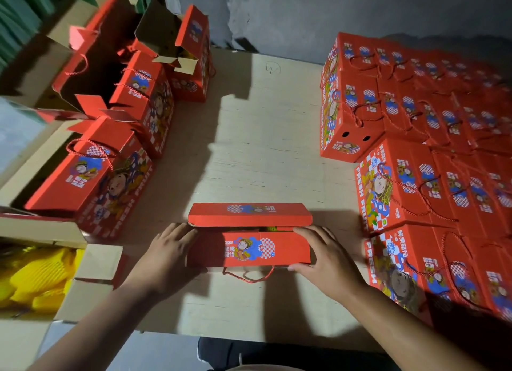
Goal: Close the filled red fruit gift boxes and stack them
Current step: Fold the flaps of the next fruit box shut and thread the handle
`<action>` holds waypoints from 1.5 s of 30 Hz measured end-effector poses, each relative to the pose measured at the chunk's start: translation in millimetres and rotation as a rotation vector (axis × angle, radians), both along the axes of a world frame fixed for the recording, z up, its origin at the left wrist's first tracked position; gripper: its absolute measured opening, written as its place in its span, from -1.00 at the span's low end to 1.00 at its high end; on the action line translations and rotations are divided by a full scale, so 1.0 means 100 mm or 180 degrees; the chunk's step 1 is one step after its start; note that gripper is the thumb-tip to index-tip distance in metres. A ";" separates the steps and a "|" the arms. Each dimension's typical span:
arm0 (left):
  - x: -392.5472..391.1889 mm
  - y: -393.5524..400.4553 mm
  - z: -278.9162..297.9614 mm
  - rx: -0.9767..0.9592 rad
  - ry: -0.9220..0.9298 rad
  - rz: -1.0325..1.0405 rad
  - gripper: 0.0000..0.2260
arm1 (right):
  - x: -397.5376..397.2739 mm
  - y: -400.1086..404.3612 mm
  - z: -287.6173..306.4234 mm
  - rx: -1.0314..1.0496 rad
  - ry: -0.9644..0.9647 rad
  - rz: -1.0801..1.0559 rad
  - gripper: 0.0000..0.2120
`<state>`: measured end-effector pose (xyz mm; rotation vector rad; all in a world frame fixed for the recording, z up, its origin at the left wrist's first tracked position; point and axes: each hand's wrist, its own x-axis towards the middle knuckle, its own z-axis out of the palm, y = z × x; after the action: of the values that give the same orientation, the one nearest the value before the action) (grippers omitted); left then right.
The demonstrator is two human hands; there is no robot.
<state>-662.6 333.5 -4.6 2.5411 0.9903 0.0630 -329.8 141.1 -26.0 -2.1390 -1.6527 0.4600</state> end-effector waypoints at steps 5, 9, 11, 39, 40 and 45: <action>-0.04 -0.04 -0.05 0.0234 0.0026 -0.0064 -0.31 | 0.01 -0.02 -0.03 0.0062 -0.0142 0.0012 -0.27; -0.10 -0.18 -0.14 0.0490 0.0107 -0.0069 -0.33 | -0.04 -0.11 -0.13 0.0077 -0.0295 0.0051 -0.28; -0.11 -0.26 -0.19 0.0444 0.0144 0.0004 -0.34 | -0.10 -0.18 -0.18 -0.0063 -0.0331 0.0108 -0.26; 0.13 0.31 -0.28 -0.0569 -0.0963 0.0629 -0.38 | 0.02 0.75 0.11 -0.0220 -0.0392 0.0483 -0.49; 0.17 0.39 -0.26 -0.0581 -0.0761 0.0372 -0.36 | 0.03 0.79 0.12 -0.0295 -0.0491 0.0625 -0.45; 0.36 0.58 -0.22 -0.0104 0.0175 -0.0408 -0.47 | 0.04 0.87 0.08 -0.0257 -0.0854 0.0707 -0.43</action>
<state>-626.9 392.0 -26.6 2.5820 0.8391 -0.0598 -326.1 228.5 -17.7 -2.1604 -2.0662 0.3176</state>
